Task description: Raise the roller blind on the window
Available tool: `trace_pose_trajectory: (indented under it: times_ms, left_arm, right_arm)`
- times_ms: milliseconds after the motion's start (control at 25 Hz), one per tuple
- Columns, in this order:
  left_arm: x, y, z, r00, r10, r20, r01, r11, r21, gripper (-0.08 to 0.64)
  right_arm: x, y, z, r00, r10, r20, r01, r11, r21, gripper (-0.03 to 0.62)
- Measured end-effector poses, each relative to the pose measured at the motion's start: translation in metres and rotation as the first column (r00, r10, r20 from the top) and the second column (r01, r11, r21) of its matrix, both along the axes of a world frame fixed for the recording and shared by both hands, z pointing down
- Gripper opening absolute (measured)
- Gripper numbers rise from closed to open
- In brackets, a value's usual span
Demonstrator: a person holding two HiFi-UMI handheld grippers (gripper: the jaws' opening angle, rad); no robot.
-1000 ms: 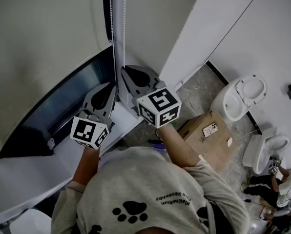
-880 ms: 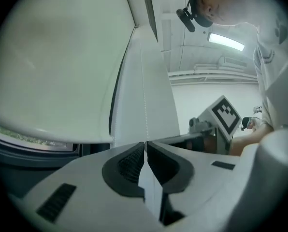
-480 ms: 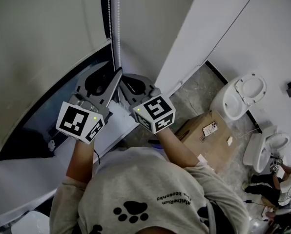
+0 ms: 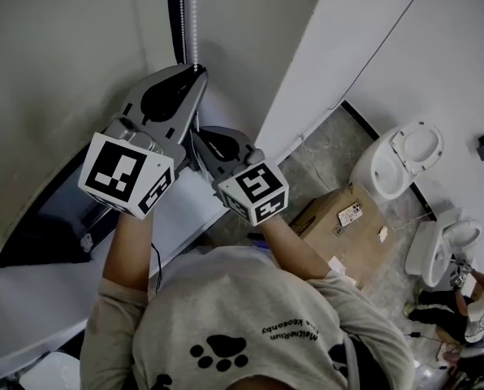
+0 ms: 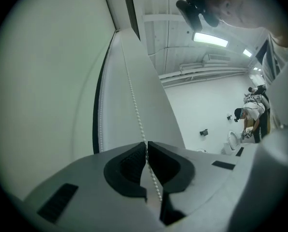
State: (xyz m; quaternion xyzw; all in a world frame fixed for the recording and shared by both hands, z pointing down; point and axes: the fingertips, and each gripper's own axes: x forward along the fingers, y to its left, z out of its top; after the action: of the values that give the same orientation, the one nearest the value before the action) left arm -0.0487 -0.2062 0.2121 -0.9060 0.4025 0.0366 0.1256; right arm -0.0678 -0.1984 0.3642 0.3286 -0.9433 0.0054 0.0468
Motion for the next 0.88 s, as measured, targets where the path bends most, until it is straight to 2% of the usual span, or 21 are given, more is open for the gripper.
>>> trace_pose_trajectory:
  times_ms: [120,280,440,880]
  left_arm:
    - [0.0,0.002,0.0,0.999,0.028,-0.035,-0.029,0.999,-0.02,0.012]
    - [-0.001,0.0,0.02,1.0,0.023,0.002,-0.023,0.998,-0.058,0.009]
    - [-0.004,-0.001,0.045,1.0,0.02,-0.012,-0.022,0.994,-0.106,0.009]
    - [-0.009,-0.003,0.096,1.0,-0.012,-0.022,0.008,0.984,-0.176,0.008]
  right_arm:
    - [0.002,-0.001,-0.001,1.0,0.003,0.002,-0.003,1.0,-0.002,0.011]
    - [-0.001,-0.002,0.019,0.999,0.012,-0.034,-0.013,0.999,-0.029,0.011]
    - [-0.003,-0.003,0.045,0.998,0.013,-0.058,-0.017,0.998,-0.059,0.011]
    - [-0.006,0.0,0.097,0.996,-0.003,-0.09,-0.009,0.99,-0.141,0.011]
